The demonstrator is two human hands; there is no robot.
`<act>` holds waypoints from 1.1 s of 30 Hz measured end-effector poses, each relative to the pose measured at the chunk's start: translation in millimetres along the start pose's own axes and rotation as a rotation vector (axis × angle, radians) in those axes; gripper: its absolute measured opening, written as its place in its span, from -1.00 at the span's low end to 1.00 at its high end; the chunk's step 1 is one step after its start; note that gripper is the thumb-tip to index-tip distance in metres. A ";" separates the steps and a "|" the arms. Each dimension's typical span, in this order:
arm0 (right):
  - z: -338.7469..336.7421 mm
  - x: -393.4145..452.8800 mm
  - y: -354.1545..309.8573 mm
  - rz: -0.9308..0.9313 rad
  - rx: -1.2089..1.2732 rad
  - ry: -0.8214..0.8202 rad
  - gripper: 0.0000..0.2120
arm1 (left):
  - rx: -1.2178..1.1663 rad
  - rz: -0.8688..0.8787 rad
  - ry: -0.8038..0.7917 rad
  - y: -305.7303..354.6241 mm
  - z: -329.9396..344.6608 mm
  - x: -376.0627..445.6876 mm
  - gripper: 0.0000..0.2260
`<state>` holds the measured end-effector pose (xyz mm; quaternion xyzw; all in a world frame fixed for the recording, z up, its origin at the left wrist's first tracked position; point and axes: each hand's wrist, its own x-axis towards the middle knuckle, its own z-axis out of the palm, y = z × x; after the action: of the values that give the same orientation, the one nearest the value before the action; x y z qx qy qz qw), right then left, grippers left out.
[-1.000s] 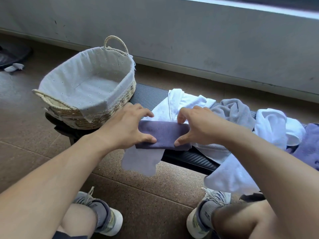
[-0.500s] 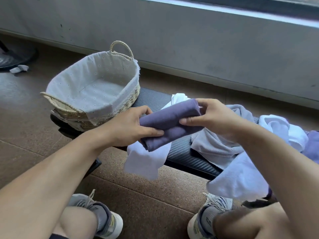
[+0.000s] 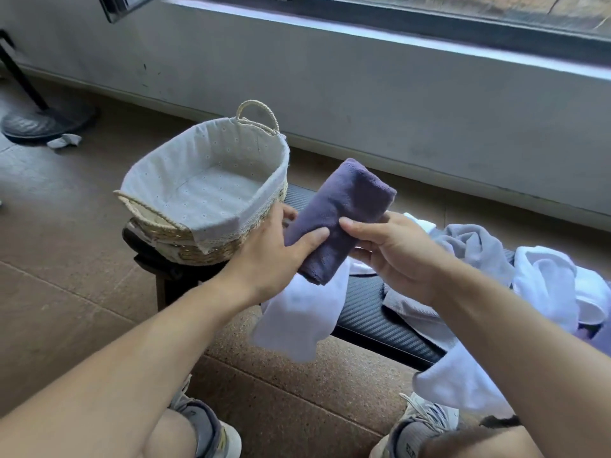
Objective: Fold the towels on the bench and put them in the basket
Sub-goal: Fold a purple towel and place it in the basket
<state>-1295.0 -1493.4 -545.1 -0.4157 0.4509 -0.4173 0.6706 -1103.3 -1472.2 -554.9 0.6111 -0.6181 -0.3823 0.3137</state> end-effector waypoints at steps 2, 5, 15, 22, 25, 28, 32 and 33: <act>3.8 2.5 2.8 -0.103 -0.171 0.021 -0.88 | 0.106 0.094 0.064 -0.2 -3.2 -3.0 -0.53; 12.3 1.8 5.6 -0.200 -0.390 -0.046 -0.79 | -0.095 0.130 0.144 0.4 -9.7 -0.9 -0.58; 42.5 18.3 15.7 -0.223 -0.222 -0.014 -0.71 | -0.004 0.256 0.431 3.7 -43.2 8.4 -0.72; 84.4 59.6 -9.5 -0.390 -0.518 0.009 -0.76 | 0.303 0.191 0.804 -23.0 -110.1 22.5 -0.69; 120.6 96.5 -23.7 -0.481 -0.743 -0.004 -0.78 | 0.337 -0.003 0.775 -46.0 -127.5 28.4 -0.70; 153.6 131.0 -25.4 -0.499 -0.833 0.001 -0.82 | 0.225 -0.185 0.691 -57.0 -134.4 33.6 -0.62; 177.6 168.5 -9.7 -0.366 -0.969 -0.003 -0.79 | 0.099 -0.296 0.621 -61.2 -139.1 39.5 -0.56; 180.8 174.6 -4.4 -0.288 -1.039 -0.049 -0.77 | 0.082 -0.295 0.626 -62.1 -139.6 40.5 -0.57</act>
<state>-1081.0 -1625.2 -541.2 -0.7599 0.5206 -0.2170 0.3231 -954.2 -1522.6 -539.9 0.7935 -0.4117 -0.1925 0.4046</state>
